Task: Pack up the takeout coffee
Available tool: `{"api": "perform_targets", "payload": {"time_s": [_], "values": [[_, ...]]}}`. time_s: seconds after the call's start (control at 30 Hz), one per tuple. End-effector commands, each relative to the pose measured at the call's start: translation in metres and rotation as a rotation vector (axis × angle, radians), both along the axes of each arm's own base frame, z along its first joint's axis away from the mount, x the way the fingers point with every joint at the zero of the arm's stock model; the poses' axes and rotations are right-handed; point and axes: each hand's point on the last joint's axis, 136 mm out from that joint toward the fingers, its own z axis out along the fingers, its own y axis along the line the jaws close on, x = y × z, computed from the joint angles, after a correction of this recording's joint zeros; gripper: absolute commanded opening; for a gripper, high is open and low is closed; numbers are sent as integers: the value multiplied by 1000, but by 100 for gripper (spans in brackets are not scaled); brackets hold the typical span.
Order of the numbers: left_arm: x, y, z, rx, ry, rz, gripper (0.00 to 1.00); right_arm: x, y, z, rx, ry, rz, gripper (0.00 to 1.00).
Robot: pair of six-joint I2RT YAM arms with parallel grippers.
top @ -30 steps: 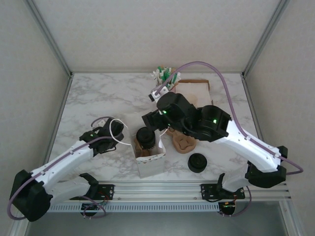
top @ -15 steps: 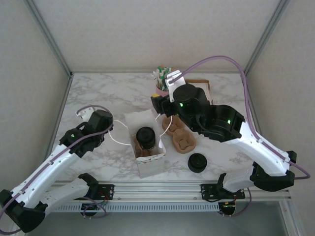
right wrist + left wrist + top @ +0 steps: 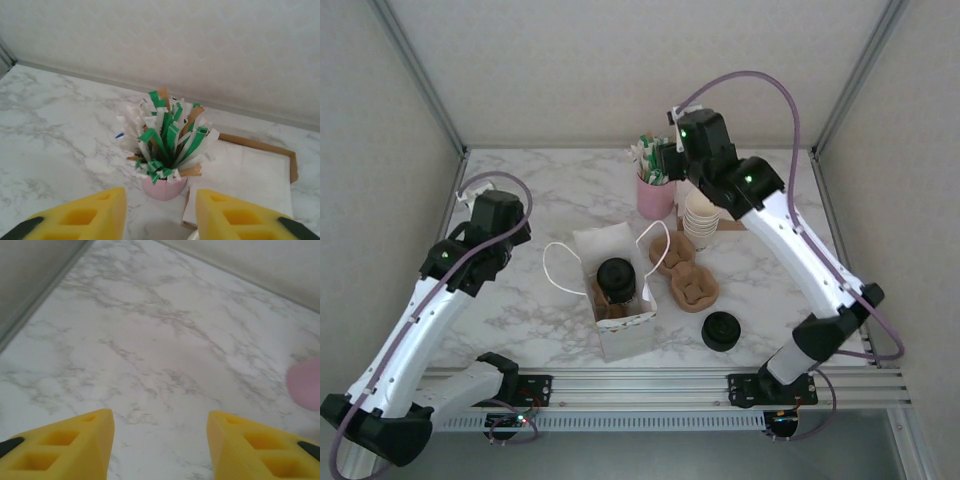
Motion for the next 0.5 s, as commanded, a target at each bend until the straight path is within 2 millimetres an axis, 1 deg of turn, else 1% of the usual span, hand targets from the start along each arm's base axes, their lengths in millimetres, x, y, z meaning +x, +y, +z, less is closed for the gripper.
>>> {"api": "perform_targets", "payload": {"time_s": [0.0, 0.1, 0.17, 0.33, 0.47], "values": [[3, -33, 5, -94, -16, -174, 51, 26, 10, -11, 59, 41, 47, 39], [2, -36, 1, -90, 15, -199, 49, 48, 12, -29, 77, 80, 54, 39], [0, -40, 0, -103, 23, -215, 49, 60, 14, -41, 72, 106, 48, 38], [-4, -40, -1, -111, 33, -219, 48, 78, 20, -65, 50, 143, 35, 38], [-6, -40, 0, -118, 32, -220, 47, 92, 20, -76, 45, 155, 21, 38]]}}
